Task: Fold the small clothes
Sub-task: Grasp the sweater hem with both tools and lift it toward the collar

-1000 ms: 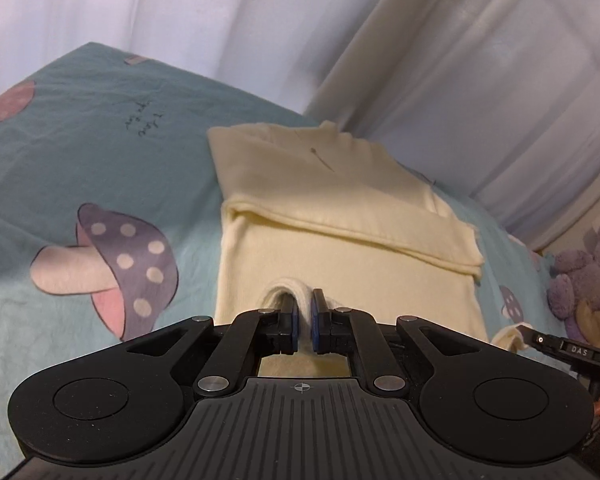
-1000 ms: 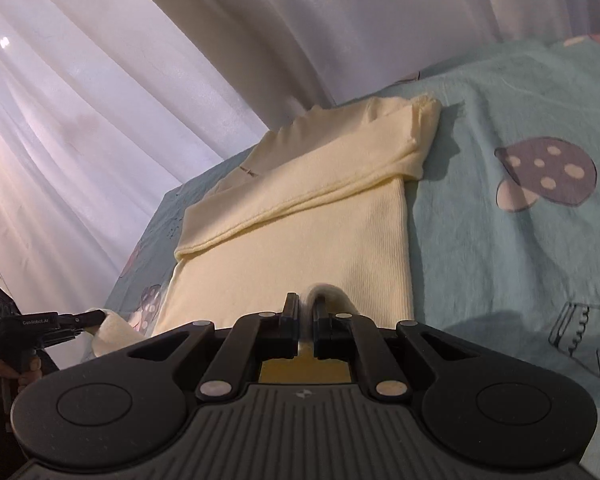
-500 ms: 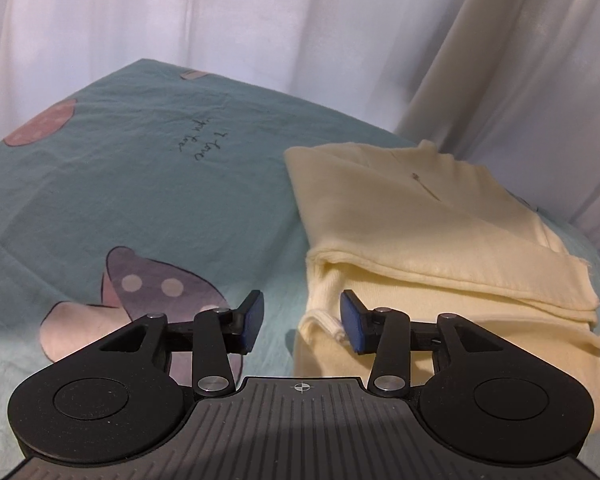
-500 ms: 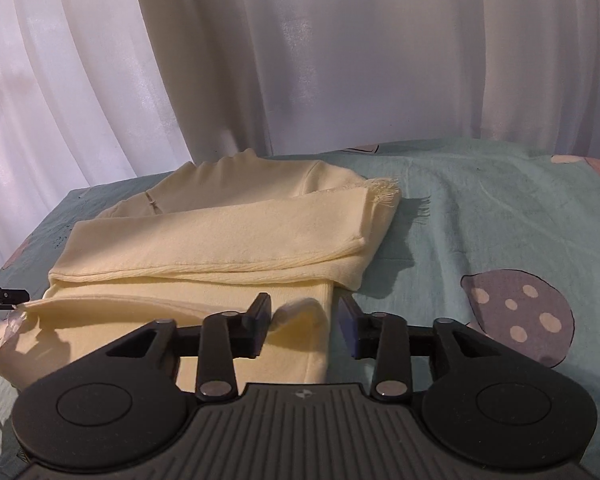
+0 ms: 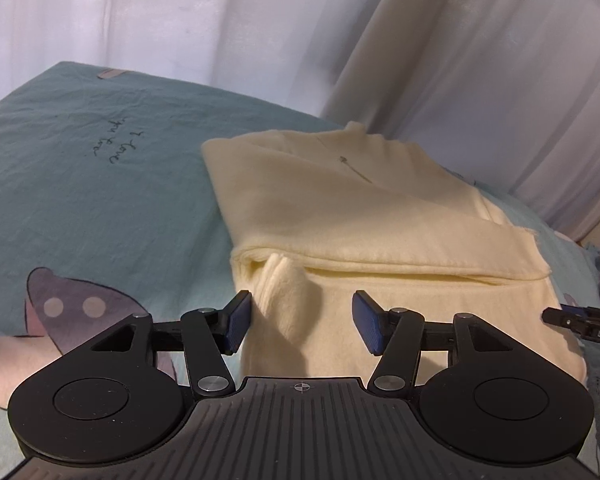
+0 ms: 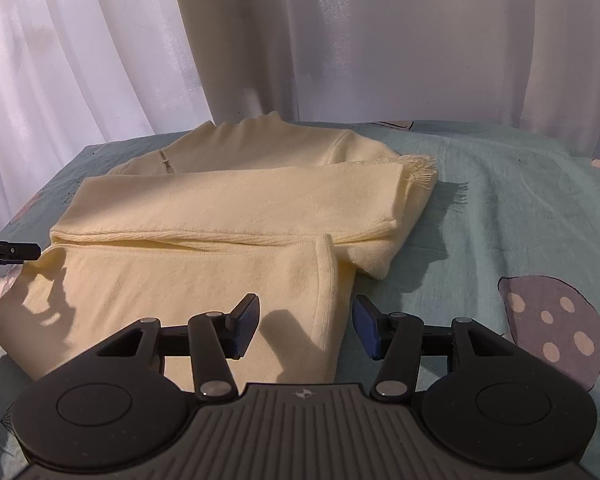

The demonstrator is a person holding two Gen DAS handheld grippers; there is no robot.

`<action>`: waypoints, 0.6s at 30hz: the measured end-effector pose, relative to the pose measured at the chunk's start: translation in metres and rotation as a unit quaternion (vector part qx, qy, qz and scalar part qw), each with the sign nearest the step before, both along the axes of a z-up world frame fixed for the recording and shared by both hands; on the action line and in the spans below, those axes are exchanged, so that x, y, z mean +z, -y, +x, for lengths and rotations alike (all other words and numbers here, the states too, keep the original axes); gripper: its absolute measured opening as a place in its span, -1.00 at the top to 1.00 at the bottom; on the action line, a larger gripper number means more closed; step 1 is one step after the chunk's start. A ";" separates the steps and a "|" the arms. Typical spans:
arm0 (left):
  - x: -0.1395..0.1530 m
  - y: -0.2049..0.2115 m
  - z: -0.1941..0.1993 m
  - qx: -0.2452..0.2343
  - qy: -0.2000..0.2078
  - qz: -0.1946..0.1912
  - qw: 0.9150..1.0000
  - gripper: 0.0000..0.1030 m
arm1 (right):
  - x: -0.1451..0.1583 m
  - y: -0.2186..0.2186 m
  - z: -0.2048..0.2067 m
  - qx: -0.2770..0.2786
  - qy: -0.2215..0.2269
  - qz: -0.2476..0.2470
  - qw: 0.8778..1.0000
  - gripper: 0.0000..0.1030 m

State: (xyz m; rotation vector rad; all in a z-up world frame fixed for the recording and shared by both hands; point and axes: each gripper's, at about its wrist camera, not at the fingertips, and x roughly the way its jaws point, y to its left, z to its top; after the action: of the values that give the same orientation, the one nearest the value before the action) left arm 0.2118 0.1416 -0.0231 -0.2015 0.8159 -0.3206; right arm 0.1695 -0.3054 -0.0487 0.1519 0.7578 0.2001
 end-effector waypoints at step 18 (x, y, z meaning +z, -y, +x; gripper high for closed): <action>-0.014 0.014 0.007 -0.039 -0.020 0.047 0.998 0.66 | 0.005 -0.012 0.015 0.033 0.008 -0.027 0.999 0.78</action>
State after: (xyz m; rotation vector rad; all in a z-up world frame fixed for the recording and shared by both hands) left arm 0.2191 0.1279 -0.0372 -0.0886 0.8773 -0.3519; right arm 0.1842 -0.2932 -0.0434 0.0741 0.7520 0.2434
